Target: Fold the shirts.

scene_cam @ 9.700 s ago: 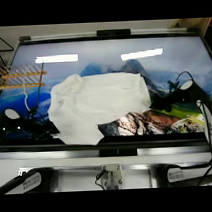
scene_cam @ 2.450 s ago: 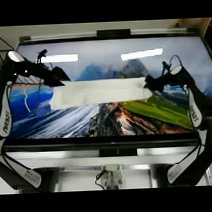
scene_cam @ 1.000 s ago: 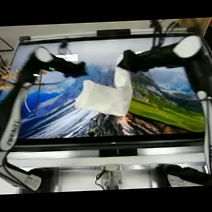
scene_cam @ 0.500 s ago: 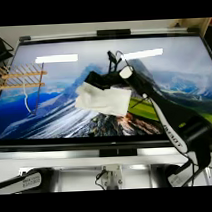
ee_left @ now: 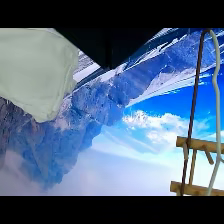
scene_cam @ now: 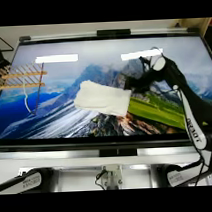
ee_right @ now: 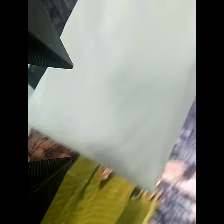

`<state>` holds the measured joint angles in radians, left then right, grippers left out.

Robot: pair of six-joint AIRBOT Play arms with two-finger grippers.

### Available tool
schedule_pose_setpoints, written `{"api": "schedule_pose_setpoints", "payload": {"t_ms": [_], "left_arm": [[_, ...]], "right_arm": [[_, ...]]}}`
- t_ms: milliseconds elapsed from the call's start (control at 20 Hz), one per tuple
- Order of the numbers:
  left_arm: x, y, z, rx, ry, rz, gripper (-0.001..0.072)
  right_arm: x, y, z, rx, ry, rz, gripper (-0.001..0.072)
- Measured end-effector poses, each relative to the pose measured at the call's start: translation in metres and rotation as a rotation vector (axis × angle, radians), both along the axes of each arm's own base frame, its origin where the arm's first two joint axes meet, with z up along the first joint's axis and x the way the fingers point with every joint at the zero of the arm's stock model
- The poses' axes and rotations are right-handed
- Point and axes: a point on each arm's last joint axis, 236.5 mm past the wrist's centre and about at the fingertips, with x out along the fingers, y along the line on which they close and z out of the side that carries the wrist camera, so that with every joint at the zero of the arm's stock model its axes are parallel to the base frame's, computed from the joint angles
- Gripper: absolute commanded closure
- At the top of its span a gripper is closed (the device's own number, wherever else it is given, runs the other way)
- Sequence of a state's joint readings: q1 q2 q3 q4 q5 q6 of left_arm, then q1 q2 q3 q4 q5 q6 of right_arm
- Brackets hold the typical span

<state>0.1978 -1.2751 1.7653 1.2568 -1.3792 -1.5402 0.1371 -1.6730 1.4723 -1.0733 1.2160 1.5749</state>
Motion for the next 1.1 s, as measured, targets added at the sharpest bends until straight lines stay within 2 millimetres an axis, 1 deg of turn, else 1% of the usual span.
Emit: {"api": "schedule_pose_setpoints", "payload": {"t_ms": [50,100,150,200,300,350,400,450,500,600,650,700,750,800,850,900,950,1000,1050,1100], "left_arm": [[0.000,-0.003,-0.003,0.000,0.008,-0.009,0.0677],[-0.001,-0.007,-0.006,-0.001,0.013,-0.018,0.0677],[-0.001,-0.012,-0.007,-0.001,0.017,-0.030,0.0677],[-0.001,-0.017,-0.008,-0.001,0.020,-0.042,0.0677],[-0.002,-0.028,-0.010,0.000,0.024,-0.070,0.0677],[-0.002,-0.033,-0.010,0.000,0.025,-0.081,0.0676],[-0.002,-0.039,-0.011,0.000,0.026,-0.094,0.0677],[-0.003,-0.044,-0.011,-0.001,0.026,-0.105,0.0677],[-0.003,-0.048,-0.011,-0.002,0.028,-0.114,0.0677],[-0.004,-0.056,-0.011,-0.009,0.031,-0.124,0.0677],[-0.004,-0.060,-0.011,-0.012,0.033,-0.131,0.0677],[-0.005,-0.064,-0.011,-0.014,0.033,-0.137,0.0677],[-0.005,-0.069,-0.011,-0.016,0.034,-0.147,0.0677],[-0.006,-0.074,-0.011,-0.017,0.034,-0.156,0.0677],[-0.007,-0.078,-0.011,-0.017,0.035,-0.166,0.0677],[-0.007,-0.083,-0.011,-0.018,0.035,-0.176,0.0677],[-0.008,-0.088,-0.011,-0.018,0.036,-0.186,0.0677],[-0.009,-0.092,-0.011,-0.019,0.036,-0.196,0.0676],[-0.010,-0.097,-0.011,-0.019,0.037,-0.207,0.0677],[-0.011,-0.102,-0.011,-0.020,0.037,-0.218,0.0677]], "right_arm": [[-0.012,-0.010,-0.013,-0.004,0.054,-0.015,0.0041],[-0.019,-0.015,-0.024,0.003,0.083,-0.029,0.0042],[-0.025,-0.015,-0.035,0.020,0.105,-0.042,0.0042],[-0.028,-0.010,-0.044,0.044,0.116,-0.048,0.0042],[-0.027,0.003,-0.062,0.093,0.122,-0.067,0.0055],[-0.026,0.012,-0.067,0.129,0.122,-0.078,0.0184],[-0.022,0.022,-0.072,0.166,0.116,-0.086,0.0445],[-0.022,0.031,-0.077,0.196,0.117,-0.083,0.0610],[-0.020,0.038,-0.077,0.233,0.103,-0.071,0.0649],[-0.002,0.042,-0.067,0.292,0.028,-0.071,0.0654],[0.010,0.038,-0.055,0.320,-0.018,-0.071,0.0654],[0.026,0.029,-0.042,0.337,-0.074,-0.084,0.0654],[0.040,0.014,-0.029,0.341,-0.124,-0.101,0.0654],[0.057,-0.008,-0.011,0.343,-0.183,-0.134,0.0654],[0.069,-0.032,0.005,0.339,-0.229,-0.171,0.0654],[0.077,-0.063,0.021,0.327,-0.268,-0.208,0.0654],[0.079,-0.095,0.034,0.307,-0.296,-0.244,0.0654],[0.079,-0.133,0.047,0.274,-0.320,-0.299,0.0654],[0.074,-0.171,0.056,0.234,-0.331,-0.352,0.0654],[0.063,-0.212,0.064,0.185,-0.330,-0.413,0.0654]]}}
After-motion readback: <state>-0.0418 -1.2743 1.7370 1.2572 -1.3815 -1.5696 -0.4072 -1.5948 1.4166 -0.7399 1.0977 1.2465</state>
